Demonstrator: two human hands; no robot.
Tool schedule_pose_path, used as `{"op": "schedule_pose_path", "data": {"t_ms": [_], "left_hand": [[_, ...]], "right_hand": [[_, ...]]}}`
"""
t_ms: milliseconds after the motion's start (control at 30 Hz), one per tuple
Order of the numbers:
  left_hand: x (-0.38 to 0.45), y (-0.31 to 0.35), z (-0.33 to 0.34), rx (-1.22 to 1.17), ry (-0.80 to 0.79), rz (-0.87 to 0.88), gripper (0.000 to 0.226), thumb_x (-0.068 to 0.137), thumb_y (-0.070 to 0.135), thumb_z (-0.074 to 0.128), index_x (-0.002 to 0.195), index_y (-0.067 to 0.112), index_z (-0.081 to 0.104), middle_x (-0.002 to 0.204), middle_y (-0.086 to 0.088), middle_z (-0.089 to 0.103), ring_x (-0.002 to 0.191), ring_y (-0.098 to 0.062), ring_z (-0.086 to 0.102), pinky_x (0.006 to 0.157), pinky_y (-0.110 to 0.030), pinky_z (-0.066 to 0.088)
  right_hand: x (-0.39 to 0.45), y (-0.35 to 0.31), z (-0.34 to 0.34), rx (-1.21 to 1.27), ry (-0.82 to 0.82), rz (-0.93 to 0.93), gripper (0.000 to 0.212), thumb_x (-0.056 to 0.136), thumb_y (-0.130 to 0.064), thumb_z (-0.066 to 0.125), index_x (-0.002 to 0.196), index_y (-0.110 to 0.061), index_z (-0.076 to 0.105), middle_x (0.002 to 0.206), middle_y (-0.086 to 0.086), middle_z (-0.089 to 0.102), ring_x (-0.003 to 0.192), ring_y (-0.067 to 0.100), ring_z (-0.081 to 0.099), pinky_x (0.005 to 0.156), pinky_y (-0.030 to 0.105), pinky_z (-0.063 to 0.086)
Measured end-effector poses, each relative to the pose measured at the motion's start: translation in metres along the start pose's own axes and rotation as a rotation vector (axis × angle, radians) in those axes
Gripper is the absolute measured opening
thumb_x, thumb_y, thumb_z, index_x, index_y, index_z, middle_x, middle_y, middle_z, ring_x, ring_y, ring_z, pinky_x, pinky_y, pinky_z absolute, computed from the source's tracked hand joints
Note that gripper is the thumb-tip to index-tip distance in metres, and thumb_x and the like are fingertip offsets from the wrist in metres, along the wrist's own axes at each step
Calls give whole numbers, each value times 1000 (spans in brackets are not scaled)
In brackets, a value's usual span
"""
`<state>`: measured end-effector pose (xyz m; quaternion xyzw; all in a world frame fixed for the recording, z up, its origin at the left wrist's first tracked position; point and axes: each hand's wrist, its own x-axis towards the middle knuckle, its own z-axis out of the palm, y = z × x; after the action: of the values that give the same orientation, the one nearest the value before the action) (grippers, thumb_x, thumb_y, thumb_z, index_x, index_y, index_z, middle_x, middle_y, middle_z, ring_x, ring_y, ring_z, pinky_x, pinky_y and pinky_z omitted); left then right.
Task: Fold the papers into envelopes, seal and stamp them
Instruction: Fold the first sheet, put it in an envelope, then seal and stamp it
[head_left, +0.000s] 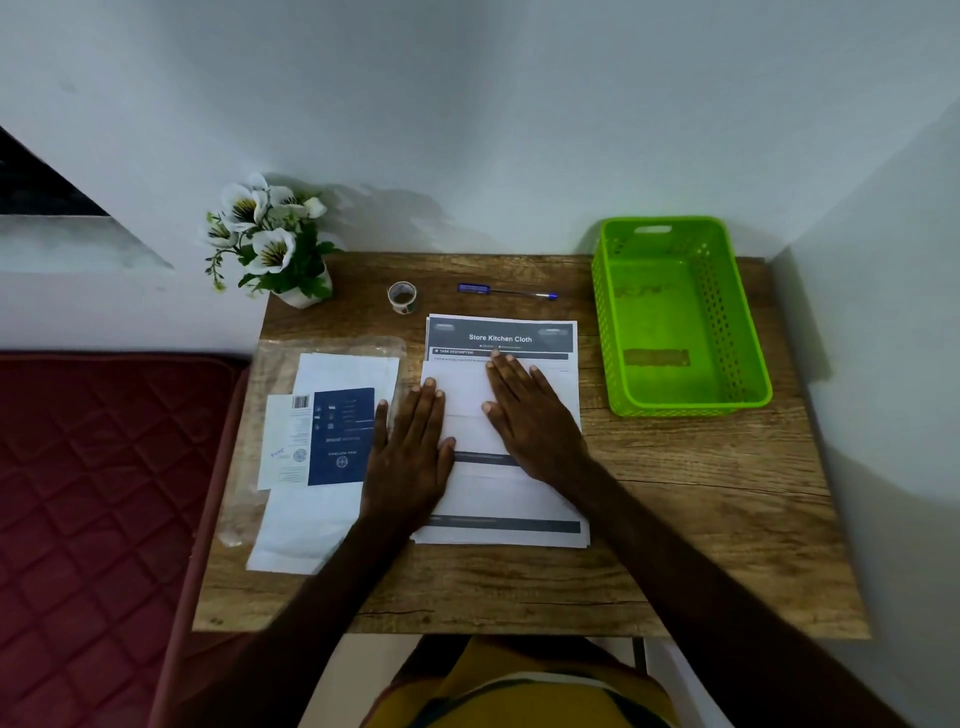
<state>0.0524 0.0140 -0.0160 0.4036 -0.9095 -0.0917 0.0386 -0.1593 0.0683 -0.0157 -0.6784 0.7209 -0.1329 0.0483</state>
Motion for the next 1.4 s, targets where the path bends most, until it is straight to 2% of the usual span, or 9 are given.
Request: {"op": "schedule_pose_path", "data": {"t_ms": [100, 233, 367, 433, 567, 667, 767, 967, 1400], "left_hand": [[0, 0, 1, -10, 2, -1, 64, 106, 44, 27, 163, 15, 16, 172, -4, 9, 159, -21, 3, 127, -55, 8], [0, -1, 1, -20, 0, -9, 65, 106, 44, 28, 163, 16, 15, 172, -3, 7, 159, -20, 1, 127, -55, 7], [-1, 1, 1, -16, 6, -15, 65, 106, 44, 30, 163, 16, 16, 172, -2, 7, 159, -20, 1, 127, -55, 7], [-1, 2, 2, -17, 11, -21, 65, 106, 43, 31, 163, 15, 16, 172, -3, 7, 159, -20, 2, 127, -55, 7], [-1, 4, 3, -5, 20, -35, 66, 105, 42, 34, 163, 14, 18, 172, -4, 9, 159, -21, 4, 127, -56, 9], [-1, 4, 4, -4, 18, -39, 66, 105, 42, 34, 163, 14, 17, 172, -4, 8, 159, -21, 3, 126, -56, 9], [-1, 3, 5, -8, 12, -33, 65, 106, 43, 31, 163, 15, 17, 172, -4, 8, 159, -22, 3, 127, -55, 7], [0, 1, 4, -25, -3, -35, 65, 106, 46, 26, 163, 17, 15, 172, -2, 7, 159, -20, 2, 127, -54, 4], [0, 4, 2, 1, 1, -33, 65, 106, 44, 28, 163, 15, 15, 172, -4, 8, 159, -22, 3, 126, -57, 8]], "right_hand": [[-11, 16, -6, -20, 7, 27, 60, 109, -41, 30, 155, -3, 35, 164, 14, 31, 152, 27, 29, 123, 45, 27], [-22, 30, -16, -73, -70, 70, 68, 107, -49, 25, 157, -4, 30, 166, 14, 25, 154, 28, 24, 122, 47, 26], [-21, 27, -24, -108, -180, 171, 81, 101, -58, 20, 154, 2, 33, 164, 21, 27, 152, 35, 27, 122, 50, 27], [-15, 22, -26, -124, -174, 225, 83, 100, -59, 19, 150, 4, 40, 159, 25, 35, 148, 37, 34, 121, 52, 29], [2, 15, -35, -94, 30, 169, 55, 97, -42, 45, 127, 0, 66, 132, 22, 64, 126, 37, 60, 101, 51, 50], [20, 9, -44, 49, -77, 189, 50, 90, -41, 61, 125, -5, 66, 131, 19, 61, 126, 38, 54, 96, 50, 51], [34, 5, -51, 48, -193, 187, 62, 82, -49, 74, 129, -9, 63, 135, 16, 54, 128, 35, 47, 101, 48, 46], [48, 5, -57, 54, -278, 248, 72, 72, -59, 80, 126, -16, 57, 135, 9, 48, 130, 28, 40, 103, 40, 40], [59, 9, -66, 84, -334, 236, 73, 59, -65, 85, 111, -20, 60, 124, 5, 55, 121, 26, 45, 101, 42, 41]]}}
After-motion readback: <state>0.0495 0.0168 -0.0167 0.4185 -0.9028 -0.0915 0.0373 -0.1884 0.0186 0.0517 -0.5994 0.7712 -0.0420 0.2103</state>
